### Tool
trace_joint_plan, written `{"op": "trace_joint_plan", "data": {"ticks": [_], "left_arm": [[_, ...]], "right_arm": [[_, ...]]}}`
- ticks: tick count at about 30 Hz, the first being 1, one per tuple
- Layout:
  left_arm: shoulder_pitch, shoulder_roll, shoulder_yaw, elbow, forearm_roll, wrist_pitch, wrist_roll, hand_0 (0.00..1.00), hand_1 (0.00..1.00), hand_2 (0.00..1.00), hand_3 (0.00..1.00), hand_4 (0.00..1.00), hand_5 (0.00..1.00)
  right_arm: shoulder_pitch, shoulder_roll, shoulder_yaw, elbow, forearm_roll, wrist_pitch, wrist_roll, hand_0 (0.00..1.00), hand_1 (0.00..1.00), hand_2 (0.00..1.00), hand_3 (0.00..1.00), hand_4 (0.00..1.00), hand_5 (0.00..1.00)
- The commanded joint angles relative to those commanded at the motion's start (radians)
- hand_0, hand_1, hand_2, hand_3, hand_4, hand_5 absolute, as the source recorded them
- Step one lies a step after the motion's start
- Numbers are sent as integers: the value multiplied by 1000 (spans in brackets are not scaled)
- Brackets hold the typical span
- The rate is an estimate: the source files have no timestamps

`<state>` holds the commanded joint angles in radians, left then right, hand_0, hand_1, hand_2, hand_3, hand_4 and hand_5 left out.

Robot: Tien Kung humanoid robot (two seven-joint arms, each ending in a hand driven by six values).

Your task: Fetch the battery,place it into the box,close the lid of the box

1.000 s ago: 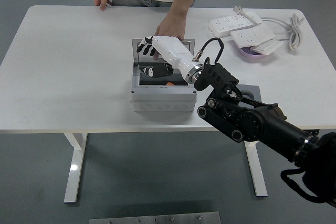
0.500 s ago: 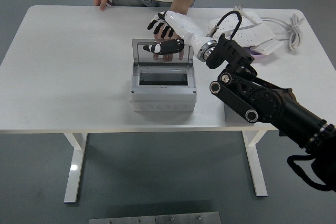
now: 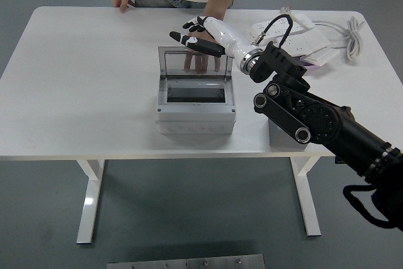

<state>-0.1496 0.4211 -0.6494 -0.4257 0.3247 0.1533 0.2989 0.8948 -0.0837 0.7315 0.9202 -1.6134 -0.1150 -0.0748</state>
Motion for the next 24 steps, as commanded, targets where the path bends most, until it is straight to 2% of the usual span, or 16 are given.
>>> {"op": "trace_joint_plan", "data": {"ticks": [3,14,19,24], "left_arm": [[-3,1,1,0,0,-1,-1,639,711,564,556,660,35],[-13,2,1,1,5,-3,-2,638,711,563,556,662,34],[-11,2,0,1,6,-3,-1,638,711,561,555,663,34],[-6,2,-1,0,5,-1,-1,639,711,561,555,663,34]], "right_arm": [[0,4,-8,-8,10,-6,1,998,918,884,965,998,998],[-21,18,-67,-40,75,-12,16,998,922,885,966,998,998],[-34,18,-82,-66,116,-9,24,998,923,883,963,998,998],[-38,11,-102,-61,127,-8,18,998,918,881,955,998,998]]}}
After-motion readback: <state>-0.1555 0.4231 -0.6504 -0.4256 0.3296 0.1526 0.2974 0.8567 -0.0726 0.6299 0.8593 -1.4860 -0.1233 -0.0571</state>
